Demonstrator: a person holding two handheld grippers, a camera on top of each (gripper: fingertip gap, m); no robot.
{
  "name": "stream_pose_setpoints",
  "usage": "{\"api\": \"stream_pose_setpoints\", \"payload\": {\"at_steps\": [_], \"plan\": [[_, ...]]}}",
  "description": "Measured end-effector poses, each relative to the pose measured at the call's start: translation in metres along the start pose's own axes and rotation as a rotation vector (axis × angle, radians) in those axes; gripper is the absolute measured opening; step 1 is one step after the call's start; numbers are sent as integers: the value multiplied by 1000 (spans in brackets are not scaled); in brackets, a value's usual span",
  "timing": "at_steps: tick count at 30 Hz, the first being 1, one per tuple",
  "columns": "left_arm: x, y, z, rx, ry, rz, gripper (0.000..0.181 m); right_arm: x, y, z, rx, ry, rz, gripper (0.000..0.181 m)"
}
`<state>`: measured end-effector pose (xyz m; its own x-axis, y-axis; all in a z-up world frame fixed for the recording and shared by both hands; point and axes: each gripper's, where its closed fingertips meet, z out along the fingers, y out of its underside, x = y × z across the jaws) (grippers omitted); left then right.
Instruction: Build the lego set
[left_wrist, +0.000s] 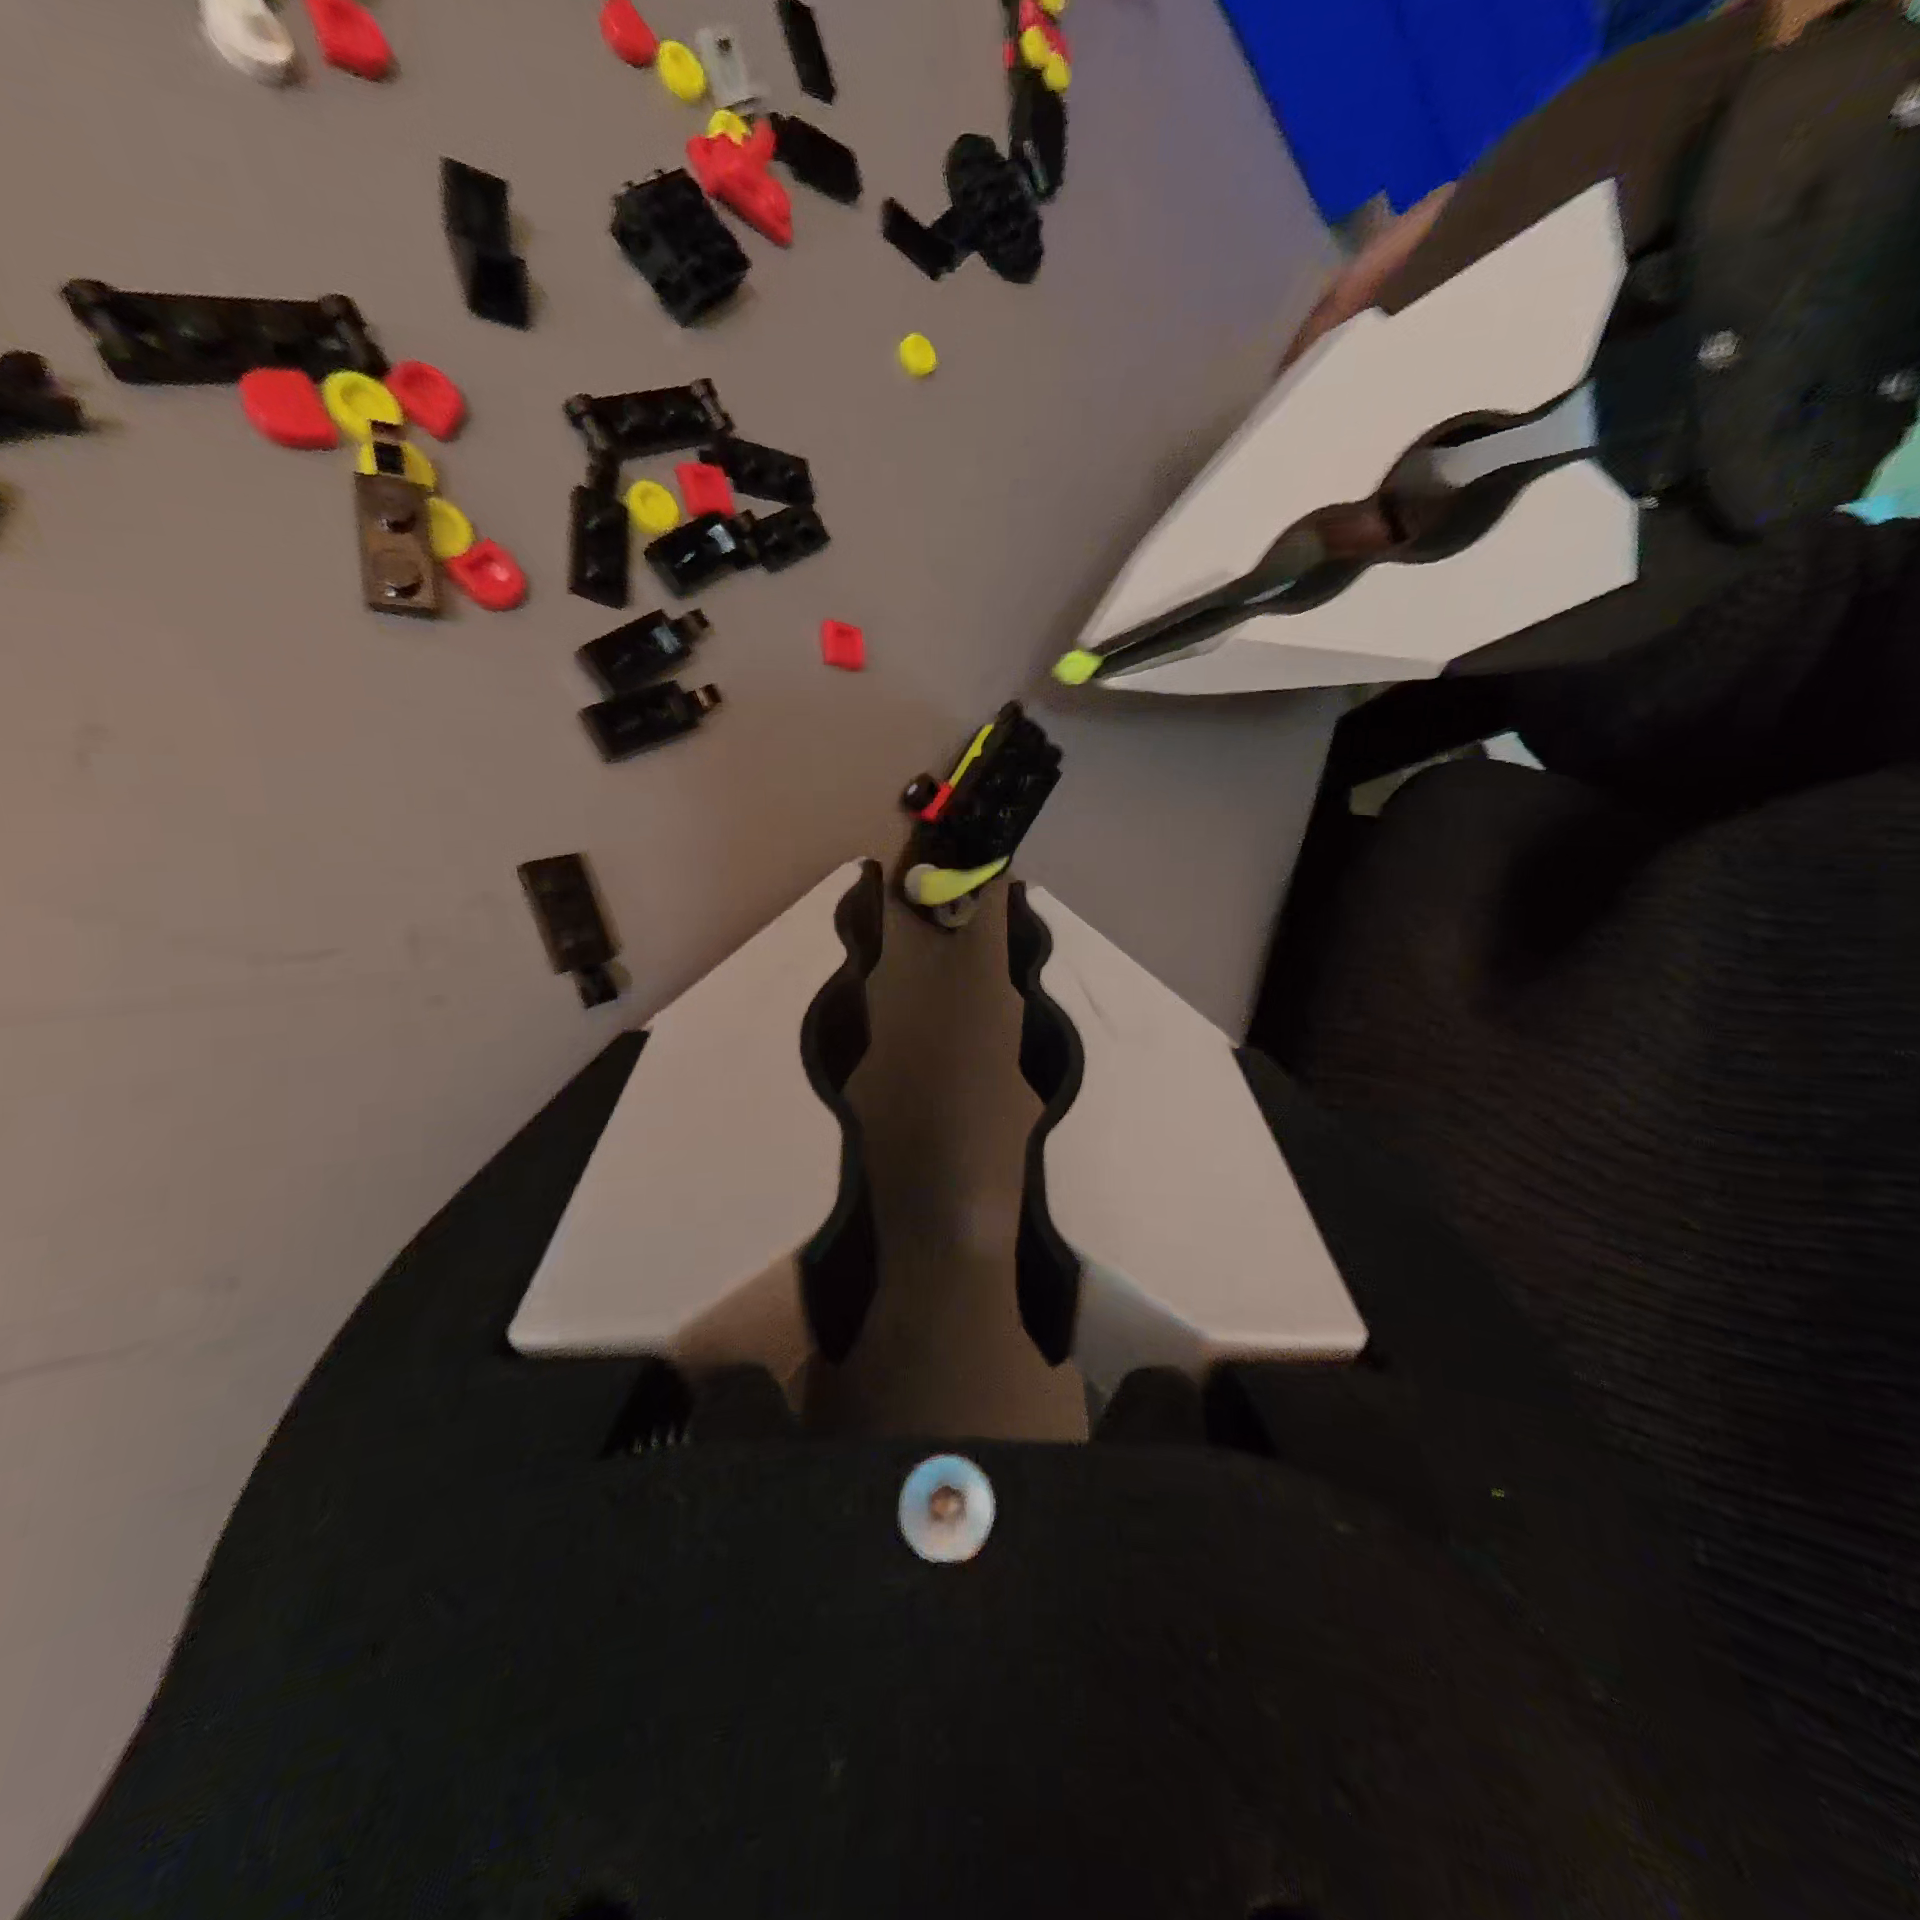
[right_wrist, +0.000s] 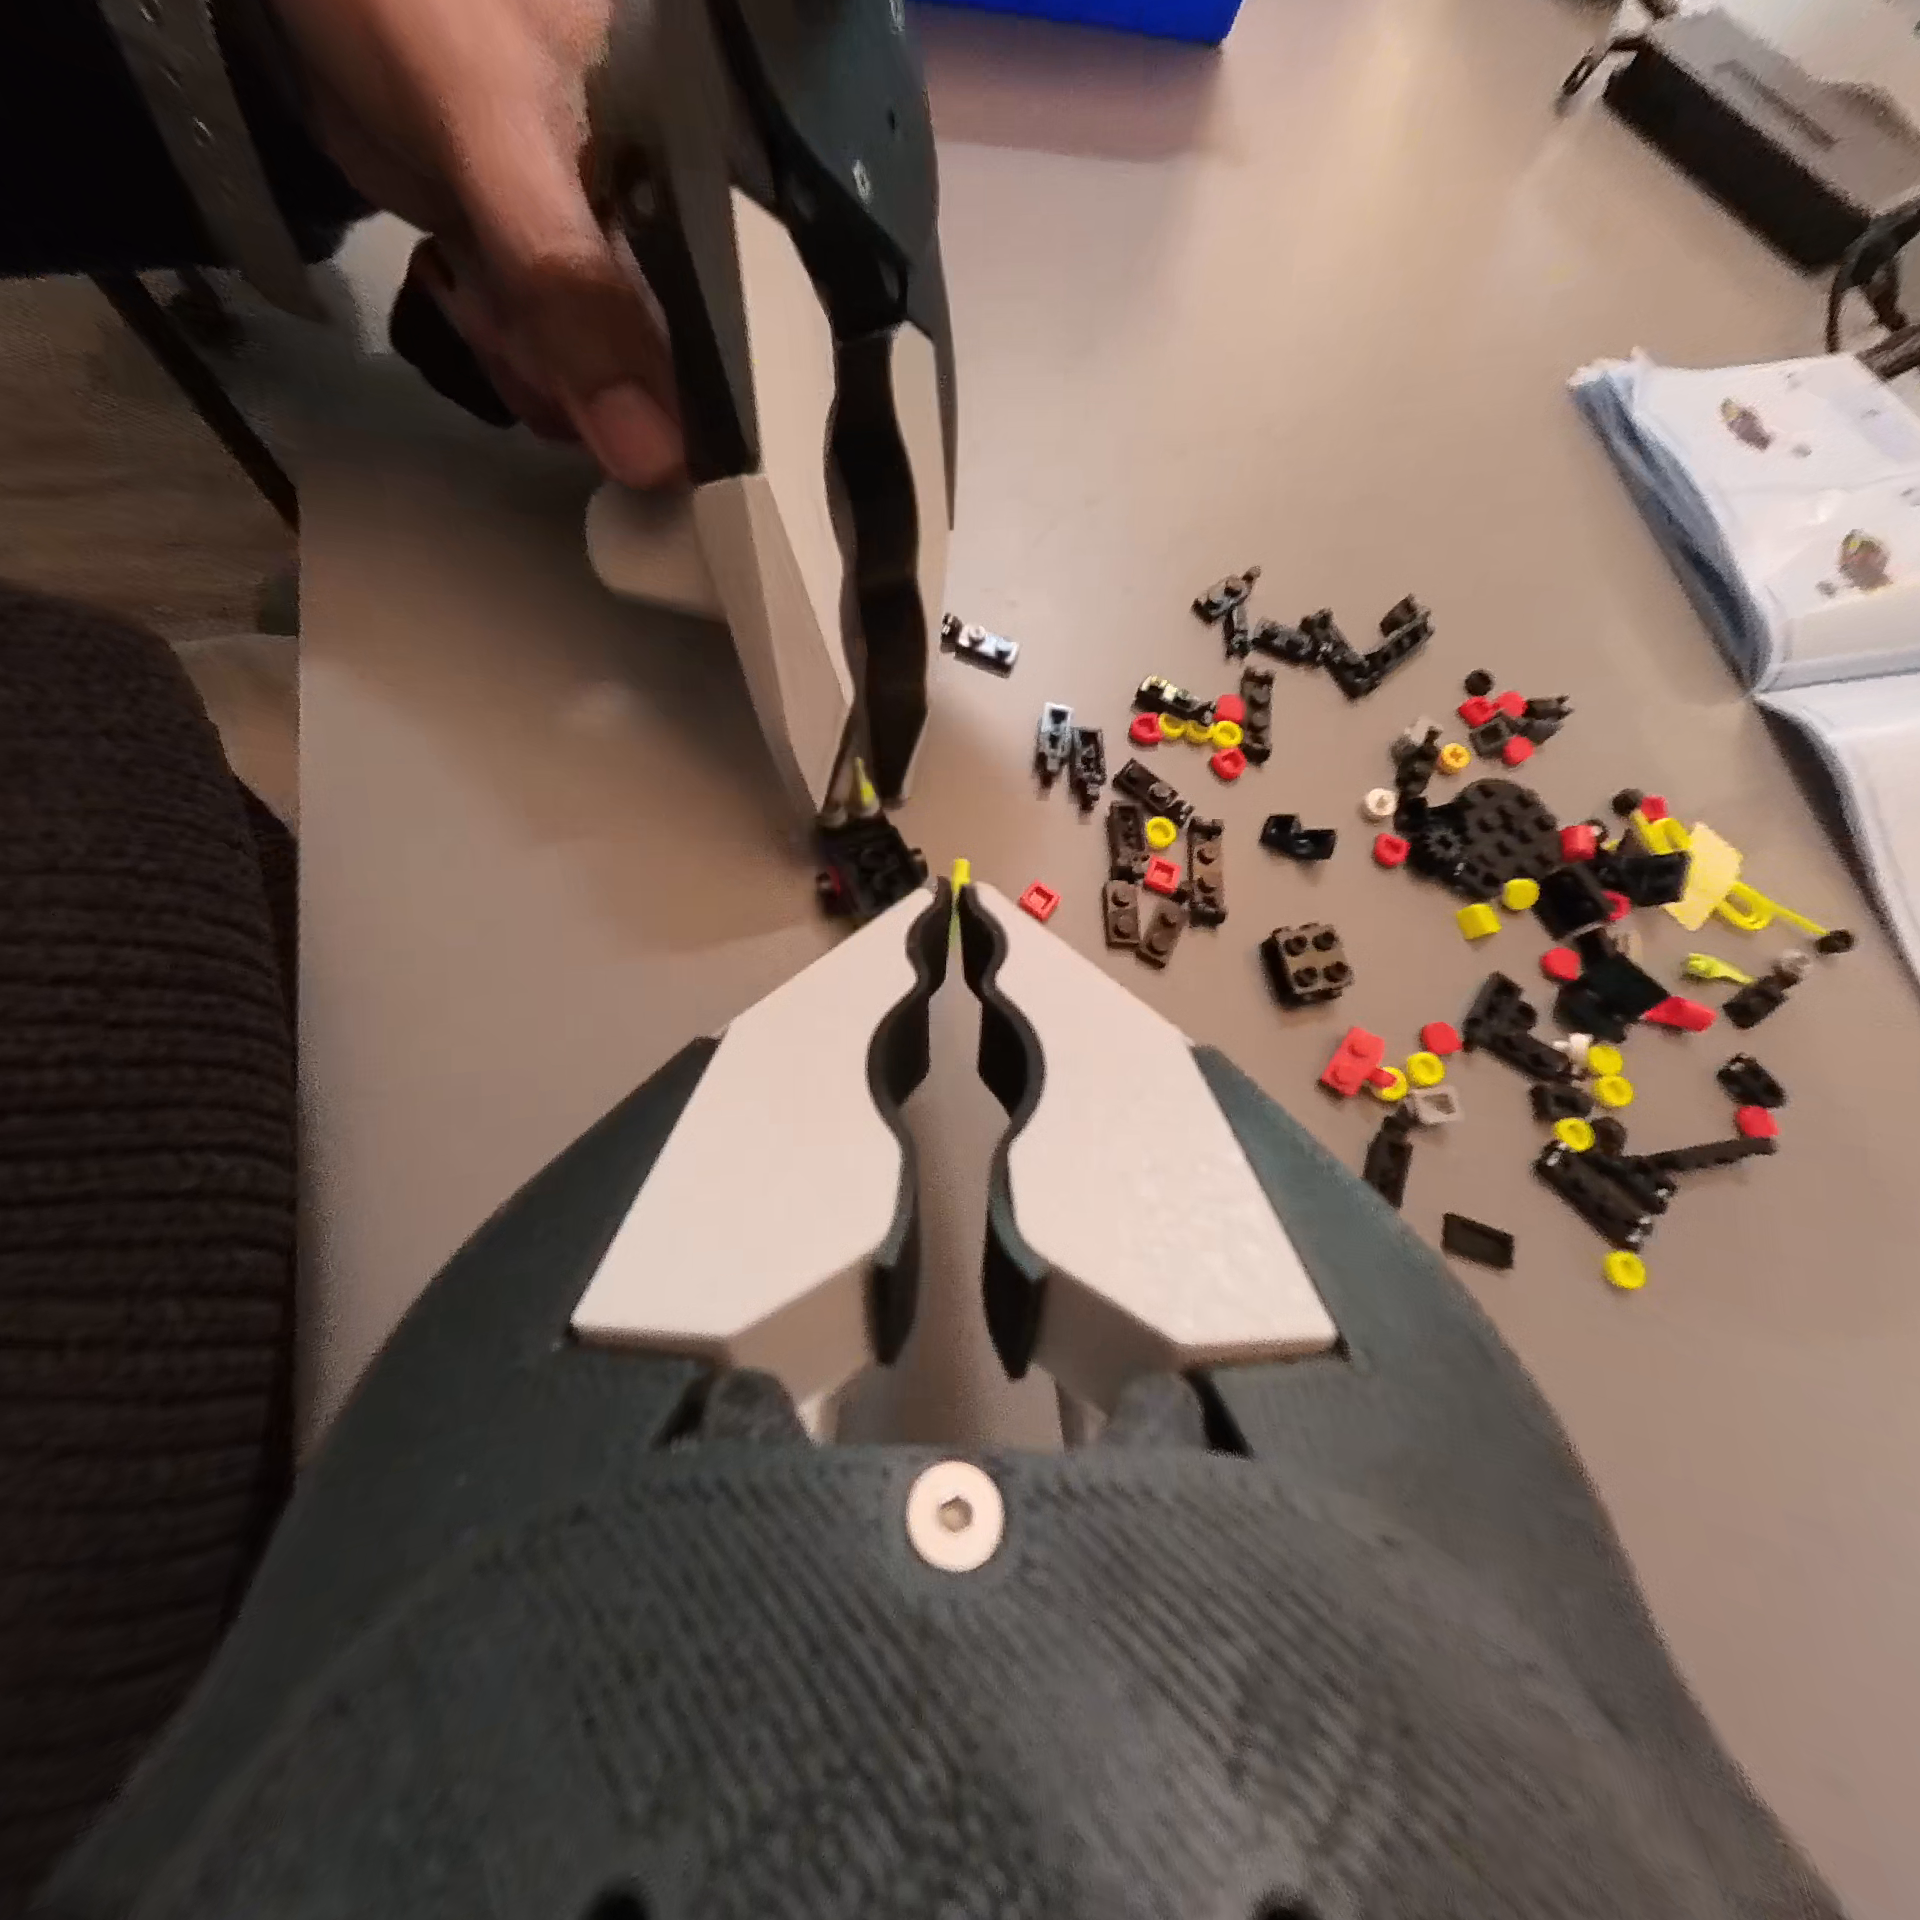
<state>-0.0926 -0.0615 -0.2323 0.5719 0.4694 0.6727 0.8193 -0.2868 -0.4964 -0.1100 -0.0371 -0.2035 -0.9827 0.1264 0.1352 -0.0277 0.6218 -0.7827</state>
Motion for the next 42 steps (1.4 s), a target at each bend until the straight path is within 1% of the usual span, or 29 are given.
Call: {"api": "stream_pose_setpoints", "payload": {"at_steps": [1, 3, 5, 6, 7, 9, 11, 12, 15, 18, 19, 21, 25, 30, 36, 42], "plan": [[-1, -1, -2, 8, -10, 7, 24, 0, -3, -2, 7, 12, -21, 0], [1, -8, -8, 49, -15, 10, 28, -1, -8, -6, 18, 29, -58, 0], [4, -20, -16, 124, -20, 17, 28, -3, -13, -10, 39, 40, -88, 0], [9, -26, -20, 168, -1, 15, 26, -4, -16, -11, 52, 43, -100, 0], [17, -32, -24, 206, 51, 0, 23, -5, -19, -12, 66, 47, -111, 0], [40, -40, -30, 264, 231, -76, 21, -7, -25, -15, 95, 53, -140, 0], [60, -44, -37, 287, 422, -159, 30, -8, -30, -18, 119, 67, -176, 0], [64, -45, -38, 293, 467, -189, 29, -9, -33, -19, 130, 75, -194, 0], [64, -44, -35, 288, 480, -206, 21, -14, -42, -23, 177, 80, -248, 0], [70, -45, -36, 300, 541, -225, 5, -15, -46, -25, 197, 109, -311, 0], [71, -44, -36, 295, 552, -233, 1, -15, -47, -25, 197, 121, -332, 0], [70, -43, -34, 289, 554, -241, 0, -16, -47, -24, 190, 139, -368, 0], [65, -43, -33, 291, 533, -251, 2, -18, -49, -23, 186, 161, -409, 0], [61, -42, -31, 286, 501, -253, 6, -18, -49, -23, 179, 175, -418, 0], [61, -39, -27, 267, 490, -254, 1, -15, -48, -23, 165, 202, -432, 0], [61, -39, -26, 265, 495, -255, 0, -16, -48, -22, 158, 207, -451, 0]]}}
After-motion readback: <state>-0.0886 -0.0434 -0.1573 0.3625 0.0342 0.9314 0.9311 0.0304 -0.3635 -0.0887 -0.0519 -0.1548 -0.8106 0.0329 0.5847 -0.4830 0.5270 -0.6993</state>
